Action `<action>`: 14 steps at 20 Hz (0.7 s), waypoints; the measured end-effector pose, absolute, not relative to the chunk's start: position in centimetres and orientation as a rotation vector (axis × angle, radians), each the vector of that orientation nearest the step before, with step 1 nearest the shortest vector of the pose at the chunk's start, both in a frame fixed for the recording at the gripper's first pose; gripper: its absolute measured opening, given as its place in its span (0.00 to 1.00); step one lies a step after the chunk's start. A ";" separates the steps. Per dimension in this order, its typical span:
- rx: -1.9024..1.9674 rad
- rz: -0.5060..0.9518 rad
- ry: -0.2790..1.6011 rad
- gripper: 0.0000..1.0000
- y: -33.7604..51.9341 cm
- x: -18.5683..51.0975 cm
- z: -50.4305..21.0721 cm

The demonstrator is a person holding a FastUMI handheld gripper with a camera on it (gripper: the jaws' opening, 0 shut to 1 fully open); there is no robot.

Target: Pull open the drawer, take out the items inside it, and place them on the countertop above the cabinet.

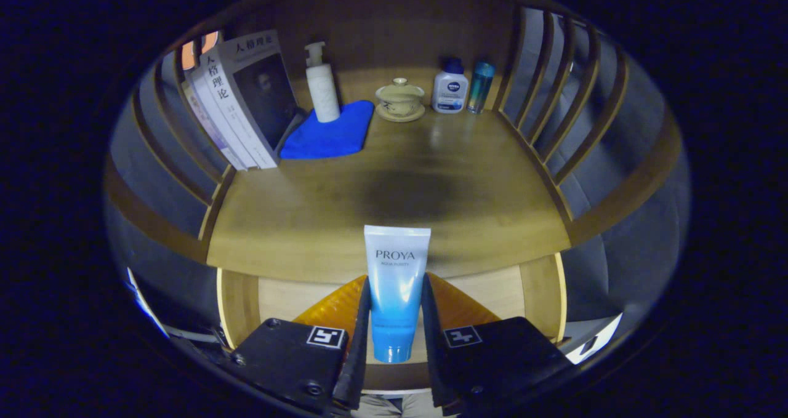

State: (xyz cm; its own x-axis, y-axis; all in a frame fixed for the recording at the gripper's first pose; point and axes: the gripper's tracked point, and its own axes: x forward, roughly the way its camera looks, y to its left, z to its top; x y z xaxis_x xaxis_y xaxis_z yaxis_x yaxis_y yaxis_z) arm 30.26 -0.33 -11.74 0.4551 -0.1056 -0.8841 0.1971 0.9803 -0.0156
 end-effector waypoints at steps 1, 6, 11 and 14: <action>0.094 -0.196 1.084 0.45 -0.4 30.8 -11.8; 0.103 -0.223 1.067 0.45 -0.6 34.0 -11.7; 0.073 -0.220 1.074 0.45 -0.9 36.1 -12.5; 0.069 -0.221 1.079 0.45 -0.5 37.2 -13.5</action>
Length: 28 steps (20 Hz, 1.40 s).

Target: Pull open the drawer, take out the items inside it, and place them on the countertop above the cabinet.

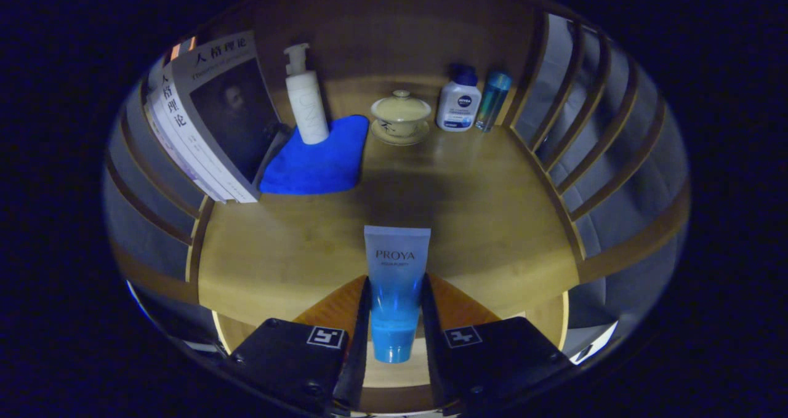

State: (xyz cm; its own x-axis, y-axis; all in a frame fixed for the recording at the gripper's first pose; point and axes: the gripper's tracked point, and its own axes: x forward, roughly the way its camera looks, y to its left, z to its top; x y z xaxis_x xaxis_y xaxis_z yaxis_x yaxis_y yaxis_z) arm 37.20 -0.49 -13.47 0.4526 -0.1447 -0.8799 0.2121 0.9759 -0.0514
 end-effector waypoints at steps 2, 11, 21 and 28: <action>0.056 -0.222 1.069 0.45 -0.4 37.9 -14.0; 0.103 -0.193 0.998 0.54 0.4 39.0 -14.1; 0.091 -0.123 0.881 0.65 2.5 32.4 -8.4; 0.058 -0.020 0.765 0.83 5.5 23.9 -5.4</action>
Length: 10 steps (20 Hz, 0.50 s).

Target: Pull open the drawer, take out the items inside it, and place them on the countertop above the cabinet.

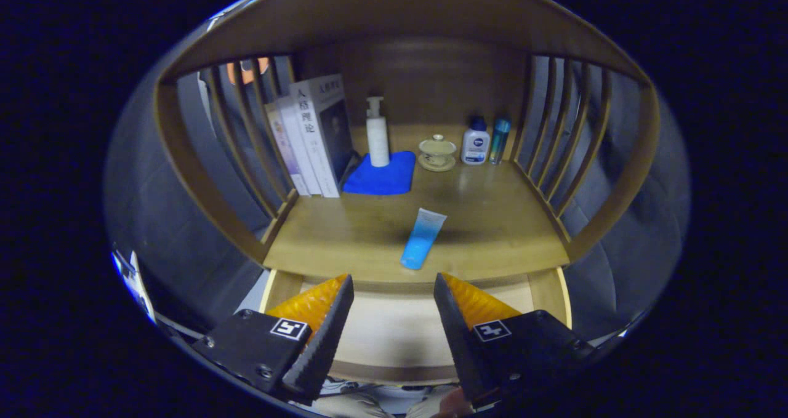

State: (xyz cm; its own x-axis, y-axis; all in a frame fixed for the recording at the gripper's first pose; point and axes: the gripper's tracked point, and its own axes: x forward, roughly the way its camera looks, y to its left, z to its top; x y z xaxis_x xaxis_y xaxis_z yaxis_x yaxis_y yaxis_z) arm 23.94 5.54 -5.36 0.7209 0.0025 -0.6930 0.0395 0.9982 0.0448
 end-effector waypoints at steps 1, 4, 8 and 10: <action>0.057 -0.007 0.731 0.83 5.9 22.7 -4.9; 0.031 0.016 0.619 0.83 6.3 19.4 -3.0; 0.007 0.040 0.446 0.83 6.7 15.4 0.0; -0.011 0.028 0.349 0.84 6.0 13.9 1.3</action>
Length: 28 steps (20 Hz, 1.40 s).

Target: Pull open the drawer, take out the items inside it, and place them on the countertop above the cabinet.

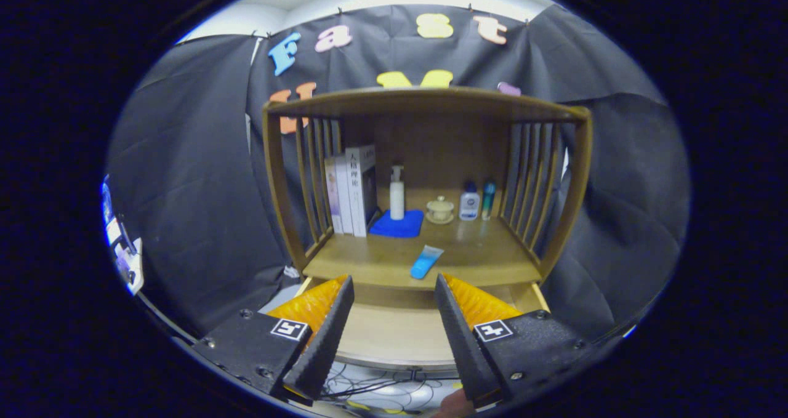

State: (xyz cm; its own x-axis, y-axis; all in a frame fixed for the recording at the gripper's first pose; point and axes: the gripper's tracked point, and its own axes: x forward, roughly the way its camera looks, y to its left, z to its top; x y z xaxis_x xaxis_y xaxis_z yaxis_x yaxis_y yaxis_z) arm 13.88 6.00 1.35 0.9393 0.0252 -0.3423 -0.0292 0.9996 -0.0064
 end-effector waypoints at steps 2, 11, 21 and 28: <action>-0.024 0.017 0.271 0.95 5.6 12.4 2.1; -0.015 -0.005 0.004 1.00 4.6 8.2 0.6; 0.008 0.015 0.034 1.00 4.3 6.2 -10.1; -0.016 0.007 0.055 1.00 3.9 7.4 -16.0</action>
